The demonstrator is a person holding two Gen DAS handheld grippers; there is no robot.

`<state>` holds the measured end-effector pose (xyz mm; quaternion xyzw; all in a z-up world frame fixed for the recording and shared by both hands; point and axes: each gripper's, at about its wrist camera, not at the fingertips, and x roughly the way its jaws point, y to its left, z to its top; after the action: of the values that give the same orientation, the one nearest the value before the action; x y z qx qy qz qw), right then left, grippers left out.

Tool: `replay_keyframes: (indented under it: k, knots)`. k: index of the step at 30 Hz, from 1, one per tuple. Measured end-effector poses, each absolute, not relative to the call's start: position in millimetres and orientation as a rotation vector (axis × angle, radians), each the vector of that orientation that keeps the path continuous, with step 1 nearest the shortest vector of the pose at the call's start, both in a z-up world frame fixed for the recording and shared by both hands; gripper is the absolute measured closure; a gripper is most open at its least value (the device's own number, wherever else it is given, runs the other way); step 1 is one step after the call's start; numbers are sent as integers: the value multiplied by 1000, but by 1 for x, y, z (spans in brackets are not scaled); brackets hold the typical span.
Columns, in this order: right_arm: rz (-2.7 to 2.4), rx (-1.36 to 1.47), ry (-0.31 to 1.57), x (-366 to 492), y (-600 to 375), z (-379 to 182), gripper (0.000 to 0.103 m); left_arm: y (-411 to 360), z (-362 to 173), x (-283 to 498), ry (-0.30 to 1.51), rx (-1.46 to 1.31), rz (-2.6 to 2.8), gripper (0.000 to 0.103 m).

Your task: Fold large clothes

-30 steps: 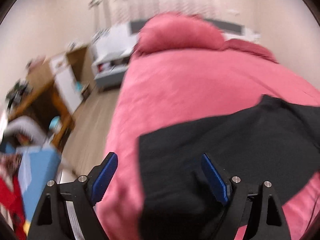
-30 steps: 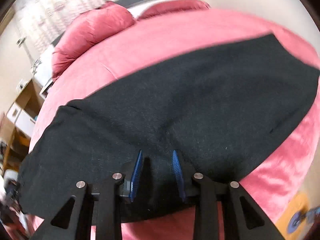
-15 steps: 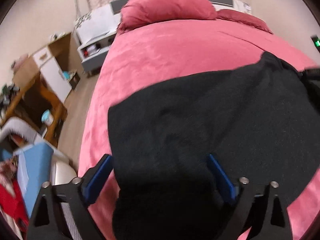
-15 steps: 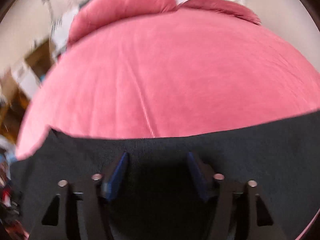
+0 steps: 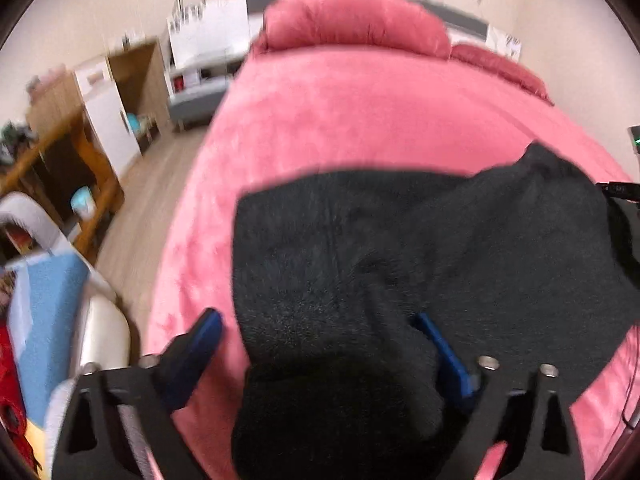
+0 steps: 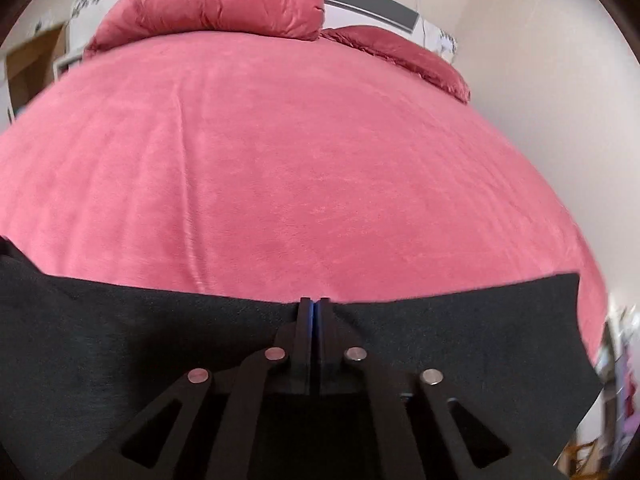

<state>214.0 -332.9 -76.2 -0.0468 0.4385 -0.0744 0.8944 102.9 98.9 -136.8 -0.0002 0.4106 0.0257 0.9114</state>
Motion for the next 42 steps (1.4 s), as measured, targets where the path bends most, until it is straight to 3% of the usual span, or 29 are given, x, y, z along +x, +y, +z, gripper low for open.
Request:
replay_keyframes:
  k: [1,5,9,10,13,21,29,32,36,37,38,42]
  knots:
    - [-138,-28,876,208,-339,-69,68,94,-129,96,796,20,60,14]
    - [-123,133,833,158,-376,-66,65,70,-106,83,660,93,-1,14]
    - [-144,162,883,130,-416,-90,64,60,-133,104,790,173,36,14]
    - [-130,217,880,122,-432,-92,58,63,-143,108,843,202,70,14]
    - [-212,293,837,96,-476,-95,56,79,-151,109,877,133,86,9]
    - [-410,540,715,41,-600,-89,59,72,-136,102,835,65,77,11]
    - [-621,1029,608,14,-722,-121,57,49,-113,89,742,176,68,10]
    - [-601,1042,598,12,-732,-119,53,39,-101,89,679,232,81,11]
    - [-534,1024,599,35,-739,-113,52,26,-115,97,748,287,16,10]
    - [-542,988,627,39,-739,-112,63,22,-122,99,770,312,8,10]
    - [-557,935,648,45,-734,-111,89,17,-128,100,793,339,2,10]
    - [-567,895,642,42,-745,-98,93,22,-140,112,843,335,-4,9]
